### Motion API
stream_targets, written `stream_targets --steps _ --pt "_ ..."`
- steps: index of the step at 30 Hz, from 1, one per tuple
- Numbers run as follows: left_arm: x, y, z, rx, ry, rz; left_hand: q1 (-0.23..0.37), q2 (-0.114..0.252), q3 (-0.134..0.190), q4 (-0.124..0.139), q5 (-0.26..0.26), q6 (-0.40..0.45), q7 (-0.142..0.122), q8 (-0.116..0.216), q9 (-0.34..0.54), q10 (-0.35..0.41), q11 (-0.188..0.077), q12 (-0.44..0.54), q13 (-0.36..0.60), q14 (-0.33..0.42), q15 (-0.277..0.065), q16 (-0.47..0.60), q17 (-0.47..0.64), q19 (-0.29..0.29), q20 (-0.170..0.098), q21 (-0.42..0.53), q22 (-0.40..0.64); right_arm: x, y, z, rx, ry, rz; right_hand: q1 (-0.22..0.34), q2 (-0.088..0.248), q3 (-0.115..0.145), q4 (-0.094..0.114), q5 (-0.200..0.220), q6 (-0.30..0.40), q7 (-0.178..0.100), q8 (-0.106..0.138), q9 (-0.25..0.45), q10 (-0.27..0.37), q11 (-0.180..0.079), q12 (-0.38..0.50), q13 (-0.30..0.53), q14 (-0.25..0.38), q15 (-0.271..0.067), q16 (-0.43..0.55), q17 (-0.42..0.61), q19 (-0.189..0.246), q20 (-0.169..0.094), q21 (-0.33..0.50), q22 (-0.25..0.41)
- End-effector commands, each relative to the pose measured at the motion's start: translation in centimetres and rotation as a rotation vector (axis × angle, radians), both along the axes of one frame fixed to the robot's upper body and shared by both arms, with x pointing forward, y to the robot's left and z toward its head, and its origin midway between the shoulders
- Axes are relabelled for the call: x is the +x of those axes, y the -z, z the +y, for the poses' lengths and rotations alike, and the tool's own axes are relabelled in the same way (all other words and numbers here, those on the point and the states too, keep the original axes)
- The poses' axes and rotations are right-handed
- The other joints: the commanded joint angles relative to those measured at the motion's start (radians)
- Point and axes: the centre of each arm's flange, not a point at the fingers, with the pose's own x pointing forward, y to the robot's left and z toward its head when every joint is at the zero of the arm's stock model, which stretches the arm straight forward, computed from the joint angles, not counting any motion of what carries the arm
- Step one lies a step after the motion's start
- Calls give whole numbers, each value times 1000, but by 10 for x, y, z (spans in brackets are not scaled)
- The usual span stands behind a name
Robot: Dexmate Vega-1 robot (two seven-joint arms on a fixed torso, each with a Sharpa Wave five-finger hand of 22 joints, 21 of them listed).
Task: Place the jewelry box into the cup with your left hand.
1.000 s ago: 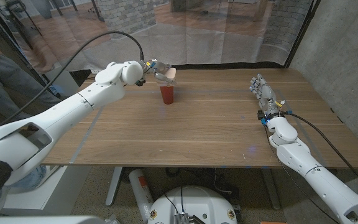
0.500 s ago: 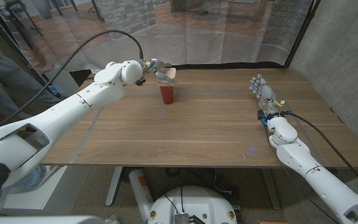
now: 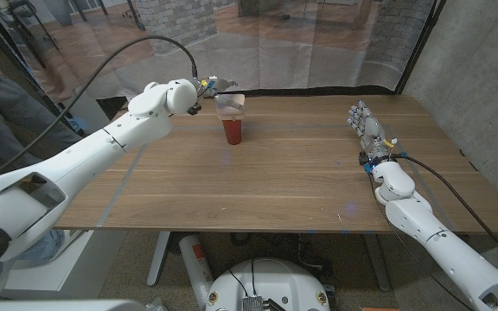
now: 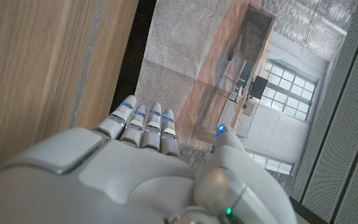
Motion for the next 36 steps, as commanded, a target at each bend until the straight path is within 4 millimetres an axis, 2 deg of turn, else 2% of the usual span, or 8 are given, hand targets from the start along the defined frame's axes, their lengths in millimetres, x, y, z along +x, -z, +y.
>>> stream_targets --steps 1,22,36 --pt "-17 -14 -3 3 3 -45 -9 0 -6 2 5 3 2 5 3 -1 4 7 0 -8 7 6 0 -7 1 1 1 -4 0 -2 -1 -2 -9 1 9 3 -6 0 5 -4 -4 3 4 0 -3 4 4 2 -2 2 11 -1 -4 2" --pt "-40 -35 -6 -11 9 -120 -14 3 -11 6 12 23 5 13 2 12 3 14 -1 -3 5 10 -4 -16 0 2 1 -8 2 -2 2 -5 -14 2 10 3 -8 1 5 -3 -4 3 6 0 -3 4 5 2 -1 2 14 -1 -9 2" --pt "-42 -36 -4 -9 12 -126 -15 5 -13 8 15 26 6 14 2 10 1 14 -1 -2 5 11 -6 -20 0 3 1 -9 1 -1 -2 -3 -15 2 11 3 -9 1 6 -3 -4 3 7 -1 -2 4 6 1 -1 2 15 -2 -12 2"
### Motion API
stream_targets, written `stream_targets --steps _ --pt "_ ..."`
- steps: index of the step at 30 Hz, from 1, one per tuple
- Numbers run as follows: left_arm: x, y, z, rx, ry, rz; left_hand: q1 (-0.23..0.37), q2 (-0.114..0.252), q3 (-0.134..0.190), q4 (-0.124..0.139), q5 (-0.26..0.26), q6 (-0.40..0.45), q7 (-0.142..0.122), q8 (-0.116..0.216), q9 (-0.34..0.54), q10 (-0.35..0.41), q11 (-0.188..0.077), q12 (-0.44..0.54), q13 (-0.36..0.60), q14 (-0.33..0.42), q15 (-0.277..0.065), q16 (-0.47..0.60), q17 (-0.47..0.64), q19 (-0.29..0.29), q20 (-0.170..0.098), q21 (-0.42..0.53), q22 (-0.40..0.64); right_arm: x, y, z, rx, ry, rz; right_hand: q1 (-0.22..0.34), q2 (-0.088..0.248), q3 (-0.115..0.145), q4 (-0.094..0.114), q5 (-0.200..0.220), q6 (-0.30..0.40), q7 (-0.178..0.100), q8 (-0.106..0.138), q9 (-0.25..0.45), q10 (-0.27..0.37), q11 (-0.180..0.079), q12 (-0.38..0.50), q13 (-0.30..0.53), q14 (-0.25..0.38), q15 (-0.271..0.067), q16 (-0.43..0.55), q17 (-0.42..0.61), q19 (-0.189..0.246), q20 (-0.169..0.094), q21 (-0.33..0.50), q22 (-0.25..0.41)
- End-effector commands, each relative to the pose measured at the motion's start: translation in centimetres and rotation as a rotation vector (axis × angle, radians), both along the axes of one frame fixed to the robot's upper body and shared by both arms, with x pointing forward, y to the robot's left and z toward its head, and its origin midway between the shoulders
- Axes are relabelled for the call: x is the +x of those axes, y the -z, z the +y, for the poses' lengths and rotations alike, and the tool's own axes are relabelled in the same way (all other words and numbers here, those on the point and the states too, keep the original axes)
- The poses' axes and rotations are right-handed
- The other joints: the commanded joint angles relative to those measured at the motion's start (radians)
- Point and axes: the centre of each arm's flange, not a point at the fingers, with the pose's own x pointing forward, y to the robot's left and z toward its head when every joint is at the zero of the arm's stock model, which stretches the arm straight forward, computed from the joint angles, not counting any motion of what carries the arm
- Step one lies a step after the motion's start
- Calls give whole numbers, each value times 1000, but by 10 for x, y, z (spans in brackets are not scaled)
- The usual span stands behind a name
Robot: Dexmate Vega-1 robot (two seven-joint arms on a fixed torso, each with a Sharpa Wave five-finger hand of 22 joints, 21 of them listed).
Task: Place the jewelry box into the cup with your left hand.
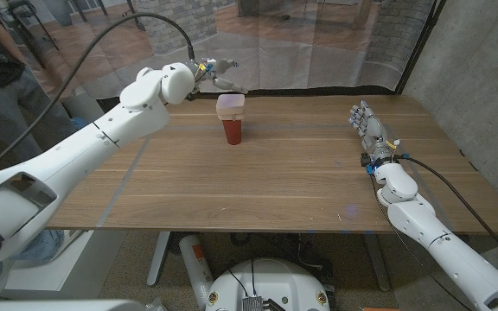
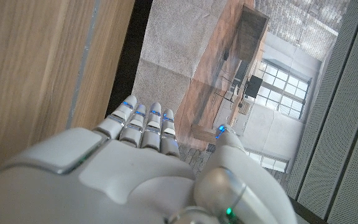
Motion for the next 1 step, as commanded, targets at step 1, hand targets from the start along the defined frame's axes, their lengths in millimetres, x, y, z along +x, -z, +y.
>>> stream_targets --steps 1 --pt "-3 -1 1 -1 2 -10 -12 1 -5 0 5 3 1 7 2 3 2 10 -1 -3 5 3 3 -10 4 3 1 -1 0 0 0 2 0 2 11 3 -9 1 5 -4 -4 3 7 -1 -2 5 6 1 -1 2 9 4 -4 2"
